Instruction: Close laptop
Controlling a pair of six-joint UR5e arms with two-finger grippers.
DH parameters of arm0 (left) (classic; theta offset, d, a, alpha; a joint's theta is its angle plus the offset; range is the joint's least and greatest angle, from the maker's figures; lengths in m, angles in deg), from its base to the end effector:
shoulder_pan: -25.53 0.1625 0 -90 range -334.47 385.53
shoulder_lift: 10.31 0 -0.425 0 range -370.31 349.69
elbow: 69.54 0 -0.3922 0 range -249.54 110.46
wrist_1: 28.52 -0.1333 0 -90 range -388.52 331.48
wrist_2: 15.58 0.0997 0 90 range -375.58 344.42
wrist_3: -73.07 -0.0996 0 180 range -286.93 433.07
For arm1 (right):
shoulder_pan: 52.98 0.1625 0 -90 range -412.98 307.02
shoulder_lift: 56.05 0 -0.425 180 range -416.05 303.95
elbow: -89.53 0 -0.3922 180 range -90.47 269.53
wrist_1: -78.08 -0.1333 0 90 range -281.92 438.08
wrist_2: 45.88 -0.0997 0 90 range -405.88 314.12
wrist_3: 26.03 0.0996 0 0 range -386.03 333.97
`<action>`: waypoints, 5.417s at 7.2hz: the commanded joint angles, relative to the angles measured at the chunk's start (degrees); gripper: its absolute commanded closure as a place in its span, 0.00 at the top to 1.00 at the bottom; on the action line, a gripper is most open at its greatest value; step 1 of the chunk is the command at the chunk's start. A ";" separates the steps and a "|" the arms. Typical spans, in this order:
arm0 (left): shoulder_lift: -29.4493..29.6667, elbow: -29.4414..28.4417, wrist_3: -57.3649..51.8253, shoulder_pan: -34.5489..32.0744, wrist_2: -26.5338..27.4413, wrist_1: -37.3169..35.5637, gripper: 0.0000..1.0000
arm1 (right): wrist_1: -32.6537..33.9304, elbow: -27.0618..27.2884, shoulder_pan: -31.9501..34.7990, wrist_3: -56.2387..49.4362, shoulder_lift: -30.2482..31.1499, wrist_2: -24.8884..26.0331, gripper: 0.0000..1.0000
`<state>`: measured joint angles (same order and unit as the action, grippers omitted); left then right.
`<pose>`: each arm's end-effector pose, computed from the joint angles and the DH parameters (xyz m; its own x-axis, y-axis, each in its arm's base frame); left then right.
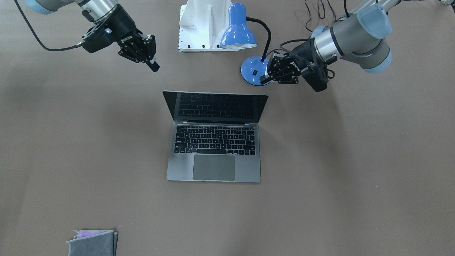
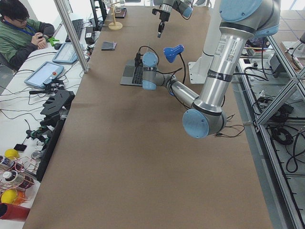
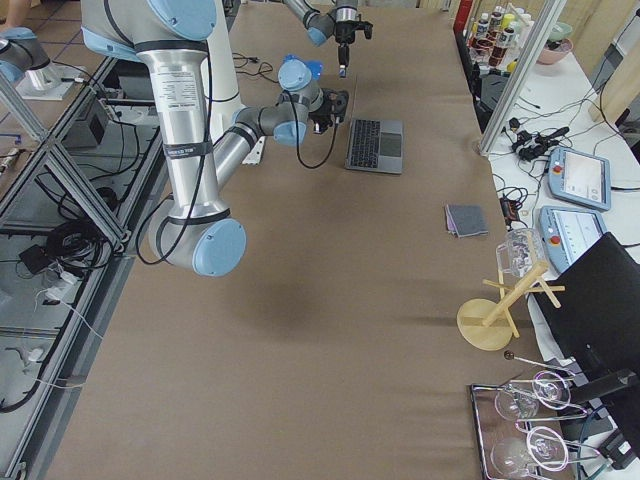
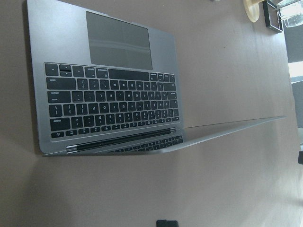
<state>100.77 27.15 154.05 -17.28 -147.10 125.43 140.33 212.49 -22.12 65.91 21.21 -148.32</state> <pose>0.3735 -0.4377 0.2744 -0.0182 0.1769 -0.9841 0.0259 0.9840 0.1764 -0.3626 -0.3470 0.2285 0.2334 0.1780 0.9559 -0.3317 0.9387 -0.0938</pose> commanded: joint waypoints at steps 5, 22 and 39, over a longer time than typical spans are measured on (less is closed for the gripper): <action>3.08 -4.23 -0.22 0.37 1.01 -0.23 0.00 | 3.76 -6.59 -0.63 0.34 -7.74 3.38 0.00; 16.52 -23.46 -9.86 -0.69 22.53 -10.34 0.00 | 2.80 -29.00 5.17 -0.19 -17.67 6.63 0.00; -2.50 8.00 -85.40 -33.07 3.51 -80.92 0.98 | 32.51 -9.50 36.40 -65.91 9.69 -18.38 1.00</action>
<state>102.78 36.52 79.10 -43.65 -138.83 45.41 172.44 202.24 7.06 13.17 24.42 -163.04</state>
